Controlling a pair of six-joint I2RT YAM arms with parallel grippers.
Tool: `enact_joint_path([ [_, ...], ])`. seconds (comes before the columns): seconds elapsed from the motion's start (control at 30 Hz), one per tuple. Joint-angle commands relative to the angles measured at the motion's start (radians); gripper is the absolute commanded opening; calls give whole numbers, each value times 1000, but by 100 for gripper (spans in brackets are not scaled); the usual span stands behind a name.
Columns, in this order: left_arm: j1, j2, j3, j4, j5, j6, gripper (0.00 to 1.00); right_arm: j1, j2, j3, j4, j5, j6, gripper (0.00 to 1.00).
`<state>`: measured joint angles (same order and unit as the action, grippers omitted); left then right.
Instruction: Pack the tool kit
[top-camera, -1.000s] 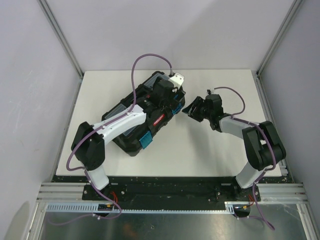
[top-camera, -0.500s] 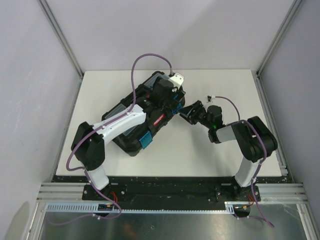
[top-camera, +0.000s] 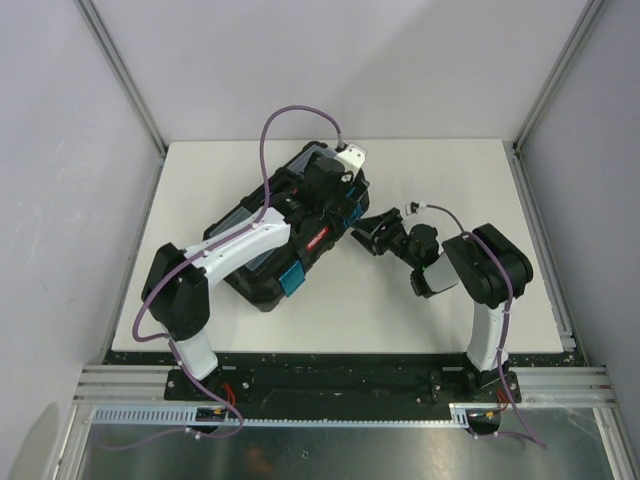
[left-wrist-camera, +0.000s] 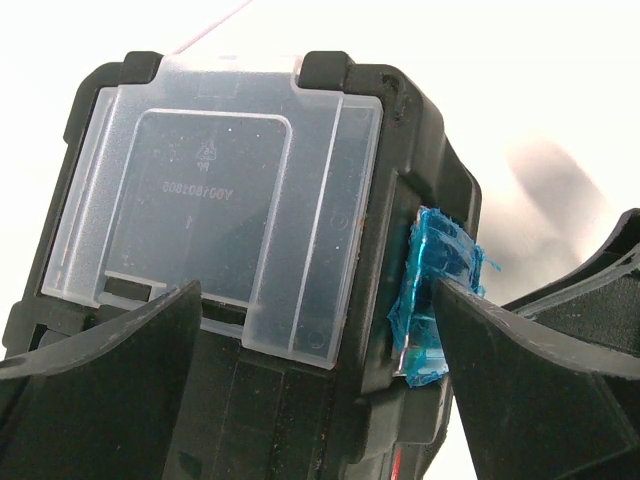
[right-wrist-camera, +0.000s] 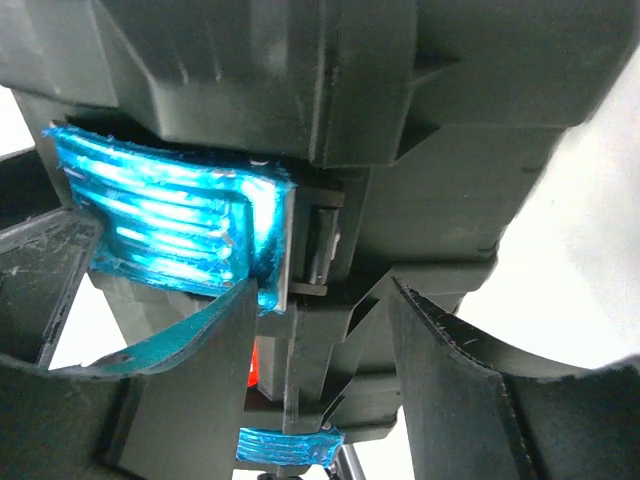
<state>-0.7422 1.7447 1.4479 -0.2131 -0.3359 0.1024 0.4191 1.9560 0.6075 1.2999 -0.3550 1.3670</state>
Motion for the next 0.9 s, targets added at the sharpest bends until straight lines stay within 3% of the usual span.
enact_joint_path([
  [0.0,14,68,-52,-173,161,-95,99,23,-73,-4,263,62,-51,59],
  [0.27,60,71,-46,-183,262,-165,99,24,-85,-5,292,73,-87,70],
  [0.87,148,78,-27,-199,359,-207,98,5,-116,40,294,39,-159,80],
])
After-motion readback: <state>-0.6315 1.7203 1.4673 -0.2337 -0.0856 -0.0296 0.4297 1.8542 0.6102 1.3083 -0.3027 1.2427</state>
